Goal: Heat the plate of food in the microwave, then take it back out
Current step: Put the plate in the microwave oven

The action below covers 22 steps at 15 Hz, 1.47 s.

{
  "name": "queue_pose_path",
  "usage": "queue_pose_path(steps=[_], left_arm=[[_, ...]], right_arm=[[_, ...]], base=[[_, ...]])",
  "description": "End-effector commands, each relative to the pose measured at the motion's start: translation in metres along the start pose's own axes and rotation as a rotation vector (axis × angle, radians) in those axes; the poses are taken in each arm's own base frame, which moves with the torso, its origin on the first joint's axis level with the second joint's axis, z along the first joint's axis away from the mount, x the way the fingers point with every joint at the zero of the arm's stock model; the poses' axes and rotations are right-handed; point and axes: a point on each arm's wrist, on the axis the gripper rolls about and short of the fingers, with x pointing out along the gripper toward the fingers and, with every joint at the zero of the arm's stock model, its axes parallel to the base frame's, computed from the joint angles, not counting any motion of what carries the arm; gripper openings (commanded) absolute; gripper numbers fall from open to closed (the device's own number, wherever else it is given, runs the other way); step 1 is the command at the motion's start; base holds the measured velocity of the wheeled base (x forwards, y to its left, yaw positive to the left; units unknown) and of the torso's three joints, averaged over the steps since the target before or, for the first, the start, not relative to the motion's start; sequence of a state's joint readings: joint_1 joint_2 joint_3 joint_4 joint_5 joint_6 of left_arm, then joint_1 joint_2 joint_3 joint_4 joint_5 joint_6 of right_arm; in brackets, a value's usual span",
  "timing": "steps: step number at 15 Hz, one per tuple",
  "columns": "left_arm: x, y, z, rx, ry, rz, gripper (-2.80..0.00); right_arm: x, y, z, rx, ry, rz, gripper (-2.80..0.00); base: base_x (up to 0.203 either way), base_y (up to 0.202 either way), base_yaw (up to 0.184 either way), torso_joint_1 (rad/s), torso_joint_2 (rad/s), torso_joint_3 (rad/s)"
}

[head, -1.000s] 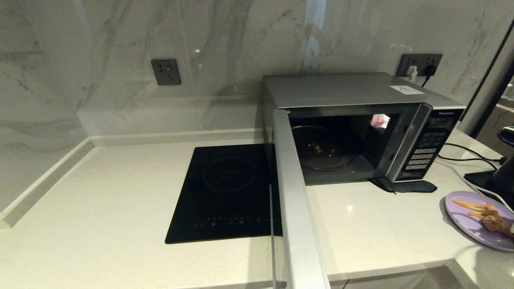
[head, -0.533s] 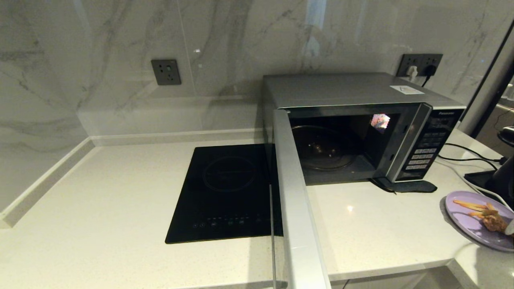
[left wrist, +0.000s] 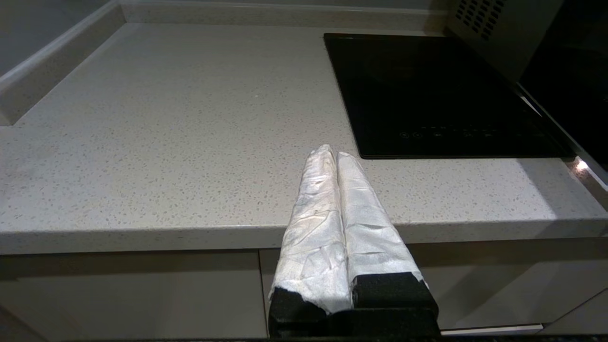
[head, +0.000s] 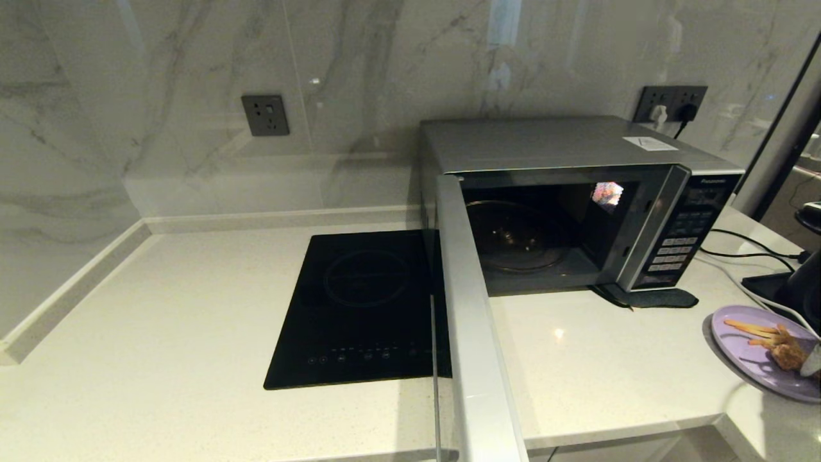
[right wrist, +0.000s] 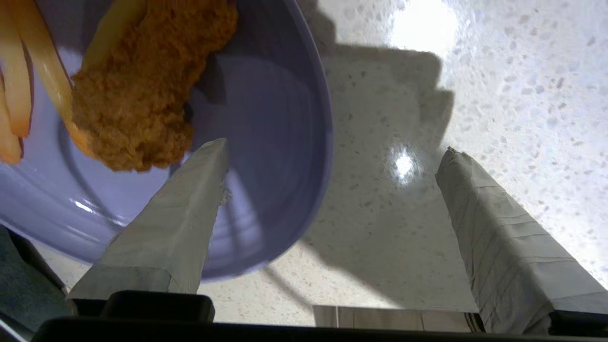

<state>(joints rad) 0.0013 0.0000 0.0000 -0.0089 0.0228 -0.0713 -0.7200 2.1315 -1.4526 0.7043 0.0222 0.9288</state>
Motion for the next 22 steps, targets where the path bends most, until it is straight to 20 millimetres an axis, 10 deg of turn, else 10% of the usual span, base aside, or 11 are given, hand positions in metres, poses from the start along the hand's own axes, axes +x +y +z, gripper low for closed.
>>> queue_pose_path(steps=[1, 8, 9, 22], left_arm=[[0.000, 0.000, 0.000, -0.001, 0.001, 0.001, -2.80], [0.000, 0.000, 0.000, -0.001, 0.001, 0.001, -2.80], [0.000, 0.000, 0.000, -0.001, 0.001, 0.001, -2.80], [0.000, 0.000, 0.000, -0.001, 0.001, 0.001, -2.80]], right_arm=[[0.011, 0.003, 0.003, 0.011, 0.010, -0.019, 0.00], [0.022, 0.009, 0.007, 0.033, 0.026, -0.056, 0.00], [0.022, 0.008, 0.007, 0.033, 0.027, -0.057, -2.80], [0.011, 0.004, 0.004, 0.030, 0.020, -0.043, -2.80]], base=[[0.000, 0.000, 0.000, 0.000, 0.00, 0.000], [0.000, 0.000, 0.000, 0.000, 0.00, 0.000], [0.000, 0.000, 0.000, 0.000, 0.00, 0.000], [0.000, 0.000, 0.000, 0.000, 0.00, 0.000]])
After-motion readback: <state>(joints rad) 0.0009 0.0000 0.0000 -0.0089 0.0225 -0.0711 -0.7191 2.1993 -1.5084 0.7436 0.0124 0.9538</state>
